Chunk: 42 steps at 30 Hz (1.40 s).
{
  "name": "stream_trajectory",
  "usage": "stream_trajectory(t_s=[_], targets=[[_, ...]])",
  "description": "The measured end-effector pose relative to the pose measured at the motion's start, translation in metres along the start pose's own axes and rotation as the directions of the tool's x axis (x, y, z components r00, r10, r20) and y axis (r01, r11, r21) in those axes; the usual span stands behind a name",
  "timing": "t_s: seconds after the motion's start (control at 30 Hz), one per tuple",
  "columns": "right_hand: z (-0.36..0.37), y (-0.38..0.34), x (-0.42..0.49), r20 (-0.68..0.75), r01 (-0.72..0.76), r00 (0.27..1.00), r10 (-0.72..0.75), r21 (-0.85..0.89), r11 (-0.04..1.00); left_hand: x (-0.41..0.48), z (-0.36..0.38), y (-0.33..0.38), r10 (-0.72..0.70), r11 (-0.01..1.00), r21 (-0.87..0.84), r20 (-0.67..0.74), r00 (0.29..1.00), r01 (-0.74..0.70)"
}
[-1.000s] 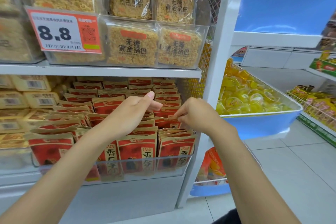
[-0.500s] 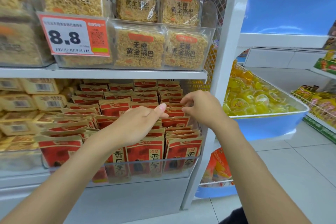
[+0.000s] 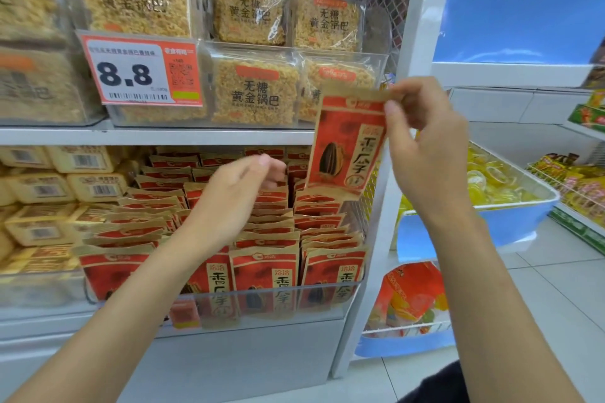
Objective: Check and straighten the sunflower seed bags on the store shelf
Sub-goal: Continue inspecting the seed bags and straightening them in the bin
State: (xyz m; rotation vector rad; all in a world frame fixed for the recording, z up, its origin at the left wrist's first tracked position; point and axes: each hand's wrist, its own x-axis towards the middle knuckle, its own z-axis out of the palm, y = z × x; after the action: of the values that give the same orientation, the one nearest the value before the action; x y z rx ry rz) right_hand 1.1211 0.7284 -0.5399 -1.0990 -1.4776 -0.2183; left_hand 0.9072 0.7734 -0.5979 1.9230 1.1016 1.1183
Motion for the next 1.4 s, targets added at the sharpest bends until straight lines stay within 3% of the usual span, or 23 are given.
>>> stream_trajectory(t_s=[0.07, 0.13, 0.23, 0.3, 0.4, 0.47, 0.63, 0.77, 1.0, 1.1, 1.3, 1.4], targets=[[0.003, -0.01, 0.003, -0.161, -0.032, 0.985, 0.057, 0.152, 0.988, 0.001, -0.009, 0.006, -0.024, 0.992, -0.126, -0.135, 0.991, 0.007], [0.015, -0.016, 0.001, -0.189, -0.145, 0.958, 0.217, 0.335, 0.931, -0.002, -0.015, 0.017, -0.05, 0.964, -0.263, -0.102, 0.994, 0.021], [0.041, -0.018, -0.011, -0.003, -0.408, 0.886, 0.463, 0.468, 0.784, -0.012, -0.018, 0.028, -0.057, 0.958, -0.277, 0.067, 0.996, 0.074], [0.055, -0.018, -0.02, 0.139, -0.556, 0.805, 0.577, 0.517, 0.651, -0.016, -0.018, 0.028, -0.11, 0.963, -0.237, 0.091, 0.99, 0.129], [0.062, -0.014, -0.028, 0.337, -0.713, 0.667, 0.664, 0.547, 0.438, -0.018, -0.024, 0.023, -0.163, 0.971, -0.156, 0.134, 0.977, 0.183], [0.062, -0.011, -0.031, 0.417, -0.777, 0.609, 0.675, 0.485, 0.401, -0.02, -0.026, 0.021, -0.17, 0.973, -0.112, 0.236, 0.957, 0.2], [0.064, -0.012, -0.036, 0.363, -0.747, 0.646, 0.672, 0.481, 0.459, -0.022, -0.026, 0.019, -0.185, 0.971, -0.093, 0.286, 0.94, 0.219], [0.067, -0.02, -0.04, 0.425, -0.685, 0.708, 0.564, 0.606, 0.405, -0.018, -0.02, 0.019, -0.19, 0.938, -0.278, 0.083, 0.978, 0.206], [0.071, -0.03, -0.048, 0.48, -0.663, 0.748, 0.458, 0.567, 0.49, -0.024, -0.012, 0.019, -0.072, 0.927, -0.374, -0.178, 0.981, 0.0], [0.071, -0.033, -0.053, 0.613, -0.668, 0.722, 0.321, 0.494, 0.557, -0.025, -0.009, 0.018, -0.076, 0.902, -0.429, -0.276, 0.958, -0.051], [0.07, -0.038, -0.058, 0.706, -0.648, 0.678, 0.206, 0.443, 0.619, -0.025, -0.008, 0.015, -0.107, 0.895, -0.436, -0.408, 0.907, -0.09], [0.072, -0.039, -0.063, 0.718, -0.595, 0.677, 0.16, 0.407, 0.693, -0.026, -0.007, 0.013, -0.051, 0.934, -0.337, -0.46, 0.886, -0.12]])
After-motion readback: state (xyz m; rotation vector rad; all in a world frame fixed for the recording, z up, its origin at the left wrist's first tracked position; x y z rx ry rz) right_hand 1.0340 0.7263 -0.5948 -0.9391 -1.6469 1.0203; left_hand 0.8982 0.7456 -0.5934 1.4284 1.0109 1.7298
